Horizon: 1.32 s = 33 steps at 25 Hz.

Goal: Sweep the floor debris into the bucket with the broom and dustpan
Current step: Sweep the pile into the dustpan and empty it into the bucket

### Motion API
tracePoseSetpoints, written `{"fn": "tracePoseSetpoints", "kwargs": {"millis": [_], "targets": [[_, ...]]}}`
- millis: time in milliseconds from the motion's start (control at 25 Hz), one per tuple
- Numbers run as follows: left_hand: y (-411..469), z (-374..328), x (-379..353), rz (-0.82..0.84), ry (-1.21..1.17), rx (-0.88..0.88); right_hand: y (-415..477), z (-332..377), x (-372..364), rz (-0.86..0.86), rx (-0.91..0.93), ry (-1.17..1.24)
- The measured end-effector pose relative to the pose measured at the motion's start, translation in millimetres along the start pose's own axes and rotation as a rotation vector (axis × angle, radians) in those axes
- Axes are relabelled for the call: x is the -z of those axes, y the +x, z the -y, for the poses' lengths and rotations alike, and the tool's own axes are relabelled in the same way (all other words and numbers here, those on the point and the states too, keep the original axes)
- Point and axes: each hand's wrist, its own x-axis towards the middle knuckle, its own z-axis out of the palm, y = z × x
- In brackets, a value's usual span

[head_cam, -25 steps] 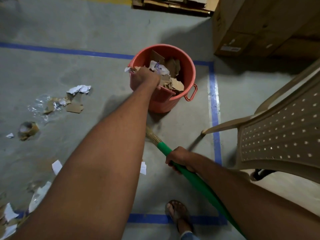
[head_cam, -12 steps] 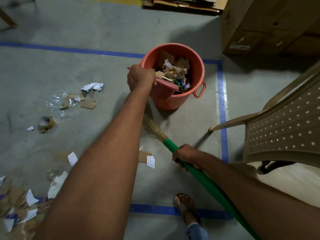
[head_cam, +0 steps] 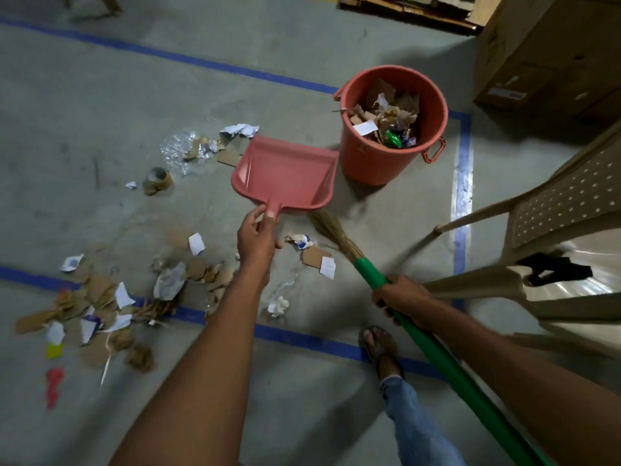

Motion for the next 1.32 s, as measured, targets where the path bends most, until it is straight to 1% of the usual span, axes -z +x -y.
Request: {"fn": "tracePoseSetpoints", "kwargs": {"millis": [80, 240, 320, 400, 480, 600, 680, 760, 880, 960, 1040, 1120, 1200, 1240, 1320], "targets": [[-24, 39, 56, -0.040, -0.023, 0.024, -17, -26, -31, -0.084, -0.011, -0.017], [-64, 129, 170, -0.081, 0.077, 0.077, -21, -68, -103, -0.259, -0.064, -0.103], [-87, 176, 221, -0.107, 0.152, 0.144, -15, -78, -138, -0.274, -0.104, -0.140], [-111, 224, 262, -0.156, 0.185, 0.201, -10, -81, -176, -0.182, -0.128, -0.216], [-132, 268, 293, -0.217, 0.185, 0.244, -6, -74, -216, -0.041, -0.107, -0.346], [-147, 313, 323, -0.294, 0.171, 0.265, -1, -45, -282, 0.144, 0.096, -0.492], [-156, 326, 336, -0.332, 0.160, 0.295, -12, -24, -322, 0.148, 0.240, -0.517], [-168, 325, 345, -0.386, 0.143, 0.298, -37, -5, -350, 0.113, 0.275, -0.407], [-183, 313, 358, -0.423, 0.103, 0.289, -84, 3, -362, 0.049, 0.231, -0.223], [-194, 305, 369, -0.443, 0.110, 0.281, -116, -11, -355, 0.009, 0.201, -0.202], [-202, 304, 379, -0.460, 0.140, 0.272, -140, -33, -351, -0.002, 0.165, -0.250], [-205, 309, 395, -0.476, 0.154, 0.290, -148, -53, -364, 0.022, 0.058, -0.299], [-200, 322, 416, -0.492, 0.164, 0.320, -141, -54, -398, 0.077, -0.057, -0.333], [-197, 323, 422, -0.500, 0.162, 0.321, -133, -47, -407, 0.110, -0.072, -0.345], [-189, 327, 441, -0.526, 0.137, 0.316, -115, -27, -436, 0.168, -0.008, -0.363]]}}
